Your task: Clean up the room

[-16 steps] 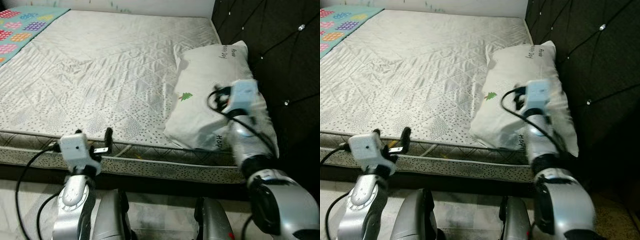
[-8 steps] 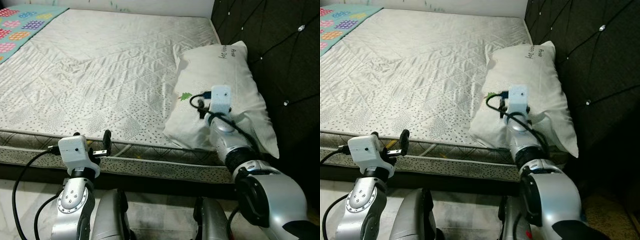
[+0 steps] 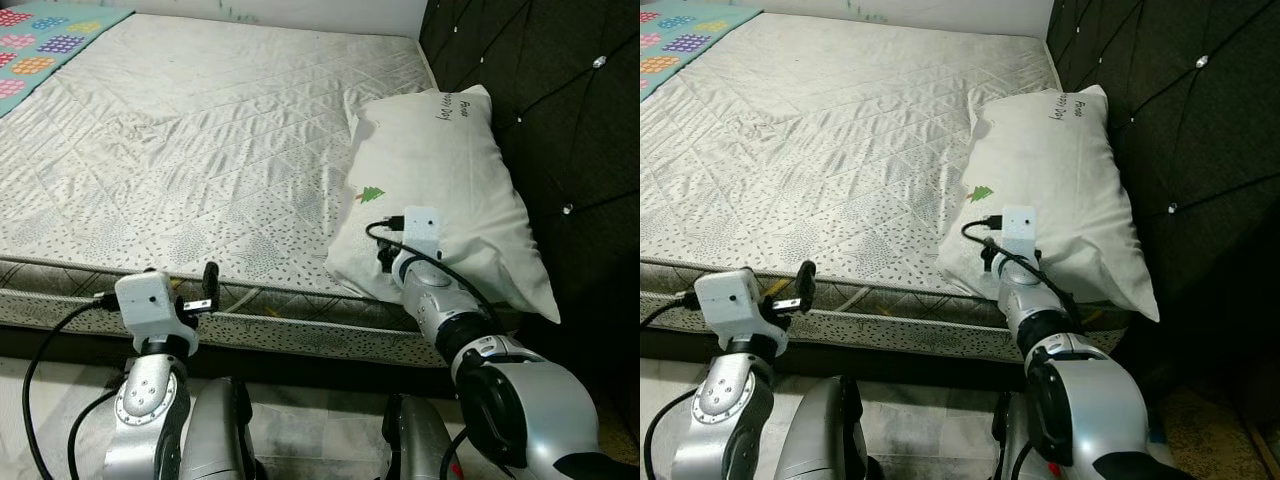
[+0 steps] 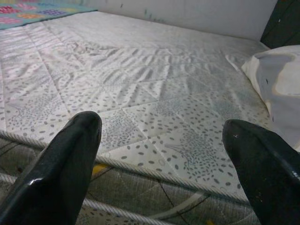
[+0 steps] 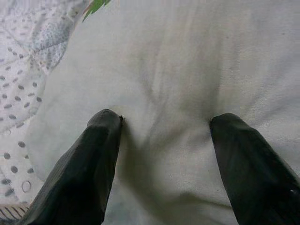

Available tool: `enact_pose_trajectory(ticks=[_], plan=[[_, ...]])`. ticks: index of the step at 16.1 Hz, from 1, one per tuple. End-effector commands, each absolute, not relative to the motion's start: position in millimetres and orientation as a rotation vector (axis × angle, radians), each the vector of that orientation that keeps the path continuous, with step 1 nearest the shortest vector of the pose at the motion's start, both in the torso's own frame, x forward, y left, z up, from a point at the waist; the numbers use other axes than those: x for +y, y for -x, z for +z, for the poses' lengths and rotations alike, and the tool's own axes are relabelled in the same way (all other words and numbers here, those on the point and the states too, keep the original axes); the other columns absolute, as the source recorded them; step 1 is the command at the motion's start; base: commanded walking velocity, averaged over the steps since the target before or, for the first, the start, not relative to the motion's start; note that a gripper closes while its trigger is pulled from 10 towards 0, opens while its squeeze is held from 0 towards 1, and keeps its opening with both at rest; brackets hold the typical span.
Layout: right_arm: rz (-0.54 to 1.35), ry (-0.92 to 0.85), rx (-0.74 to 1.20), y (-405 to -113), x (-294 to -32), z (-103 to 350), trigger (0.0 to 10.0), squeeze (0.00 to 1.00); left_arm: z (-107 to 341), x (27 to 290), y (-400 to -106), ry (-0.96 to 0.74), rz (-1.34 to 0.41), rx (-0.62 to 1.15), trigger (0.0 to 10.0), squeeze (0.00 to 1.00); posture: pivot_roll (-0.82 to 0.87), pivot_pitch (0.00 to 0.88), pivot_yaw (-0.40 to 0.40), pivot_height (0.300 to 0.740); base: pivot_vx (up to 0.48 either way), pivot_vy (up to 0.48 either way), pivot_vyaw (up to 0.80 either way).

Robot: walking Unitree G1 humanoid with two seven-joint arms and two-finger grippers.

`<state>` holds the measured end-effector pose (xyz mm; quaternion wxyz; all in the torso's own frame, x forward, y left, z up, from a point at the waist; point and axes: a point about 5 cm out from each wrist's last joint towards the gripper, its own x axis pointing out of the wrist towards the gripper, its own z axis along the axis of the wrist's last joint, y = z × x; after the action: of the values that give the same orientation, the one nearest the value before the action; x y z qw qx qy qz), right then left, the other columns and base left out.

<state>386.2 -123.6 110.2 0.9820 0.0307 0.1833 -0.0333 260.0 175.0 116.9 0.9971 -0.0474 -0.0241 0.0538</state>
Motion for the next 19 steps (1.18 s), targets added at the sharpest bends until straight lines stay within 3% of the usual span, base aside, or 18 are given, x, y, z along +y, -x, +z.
enact_pose_trajectory(ticks=[1,5,10,13,19], plan=[[-0.066,-0.113,0.311,-392,-127,123,10.0,0.00,116,176,-262,0.085,0.118,-0.045,10.0,0.00,0.10,0.077,-0.060,0.543,0.000,0.000,0.00],[0.029,-0.166,0.042,-401,-137,158,10.0,0.00,122,183,-266,0.049,0.169,-0.073,10.0,0.00,0.08,0.033,-0.063,0.543,0.000,0.000,0.00],[0.114,-0.131,-0.238,-382,-156,177,10.0,0.00,119,185,-262,0.031,0.159,-0.090,10.0,0.00,0.04,0.000,-0.033,0.543,0.000,0.000,0.00],[0.165,-0.167,-0.302,-376,-152,190,10.0,0.00,119,186,-265,0.028,0.149,-0.089,10.0,0.00,0.03,0.000,-0.013,0.557,0.000,0.000,0.00],[0.193,-0.173,-0.313,-368,-154,199,10.0,0.00,117,180,-269,0.027,0.121,-0.087,10.0,0.00,0.02,0.000,-0.008,0.635,0.000,0.000,0.00]])
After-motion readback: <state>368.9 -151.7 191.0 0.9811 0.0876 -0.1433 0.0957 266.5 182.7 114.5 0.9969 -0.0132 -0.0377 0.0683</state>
